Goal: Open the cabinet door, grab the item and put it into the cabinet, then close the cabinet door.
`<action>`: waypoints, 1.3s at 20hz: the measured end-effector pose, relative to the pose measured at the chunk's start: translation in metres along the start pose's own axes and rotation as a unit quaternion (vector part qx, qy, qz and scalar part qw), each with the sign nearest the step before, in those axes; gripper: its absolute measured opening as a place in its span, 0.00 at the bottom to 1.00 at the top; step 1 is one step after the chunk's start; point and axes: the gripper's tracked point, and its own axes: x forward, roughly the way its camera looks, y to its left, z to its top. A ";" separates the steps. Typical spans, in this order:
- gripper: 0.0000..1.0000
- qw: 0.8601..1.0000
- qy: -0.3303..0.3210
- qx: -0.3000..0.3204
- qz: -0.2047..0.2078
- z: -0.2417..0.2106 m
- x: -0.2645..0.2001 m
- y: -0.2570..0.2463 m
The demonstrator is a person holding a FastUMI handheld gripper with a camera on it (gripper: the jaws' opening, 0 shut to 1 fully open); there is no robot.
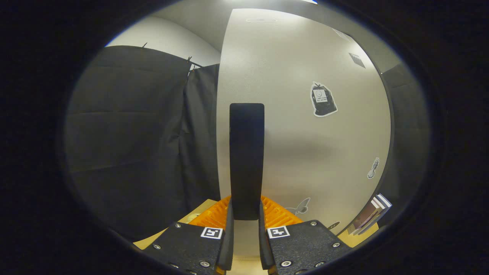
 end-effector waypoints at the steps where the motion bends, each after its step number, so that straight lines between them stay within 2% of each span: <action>1: 0.28 1.000 0.000 0.002 0.014 0.000 -0.004 0.000; 8: 0.28 0.994 0.011 -0.010 0.105 -0.002 -0.040 0.002; 16: 0.28 0.979 0.009 -0.020 0.202 -0.006 -0.090 -0.015; 26: 0.28 0.975 0.006 -0.015 0.223 -0.015 -0.142 -0.059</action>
